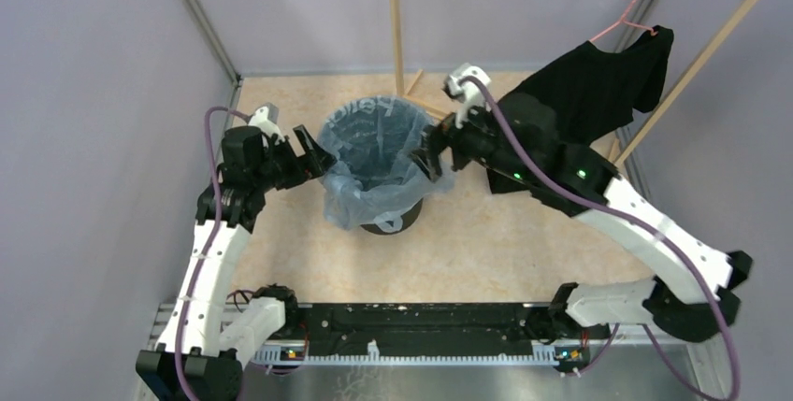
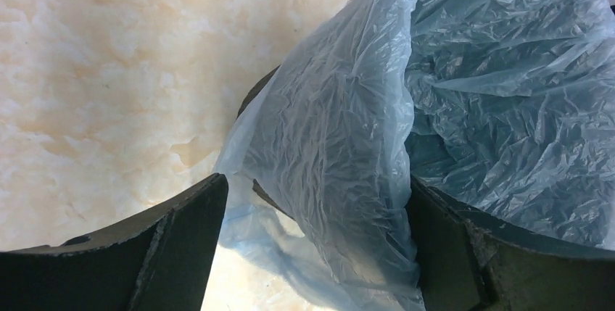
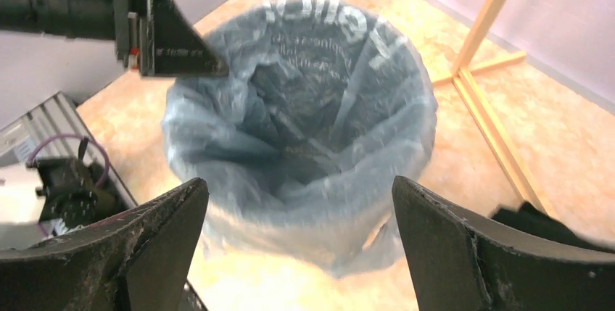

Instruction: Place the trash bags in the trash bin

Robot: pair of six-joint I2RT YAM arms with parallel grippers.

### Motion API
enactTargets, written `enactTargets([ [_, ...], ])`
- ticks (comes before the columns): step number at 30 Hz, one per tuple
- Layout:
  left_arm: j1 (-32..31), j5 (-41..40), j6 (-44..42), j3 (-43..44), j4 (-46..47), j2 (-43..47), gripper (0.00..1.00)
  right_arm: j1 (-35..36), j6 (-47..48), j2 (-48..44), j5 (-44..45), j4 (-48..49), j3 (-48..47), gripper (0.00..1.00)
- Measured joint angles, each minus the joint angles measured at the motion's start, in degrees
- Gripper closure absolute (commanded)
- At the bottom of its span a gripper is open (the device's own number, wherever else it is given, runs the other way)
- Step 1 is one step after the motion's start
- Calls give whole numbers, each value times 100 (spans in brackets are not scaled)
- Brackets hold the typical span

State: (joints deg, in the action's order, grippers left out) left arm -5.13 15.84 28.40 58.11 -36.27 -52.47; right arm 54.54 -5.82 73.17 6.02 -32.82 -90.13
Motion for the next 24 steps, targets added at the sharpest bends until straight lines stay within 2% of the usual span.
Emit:
enactTargets([
  [4, 0, 96, -74, -46, 144, -42, 2, -2, 136, -1158, -190, 57, 1062, 1],
  [7, 0, 4, -282, 76, 96, -101, 2, -4, 225, -1648, -485, 0, 1829, 1],
  [14, 0, -651, -608, 817, -203, -68, 2, 9, 129, -1558, -621, 433, 3462, 1],
  [20, 2, -931, -518, 1158, -256, 592, 2, 59, -337, -1517, -87, 2218, 5176, 1],
  [24, 2, -977, -424, 1226, -282, 920, 2, 70, -341, -1106, 264, 3773, 5796, 1],
])
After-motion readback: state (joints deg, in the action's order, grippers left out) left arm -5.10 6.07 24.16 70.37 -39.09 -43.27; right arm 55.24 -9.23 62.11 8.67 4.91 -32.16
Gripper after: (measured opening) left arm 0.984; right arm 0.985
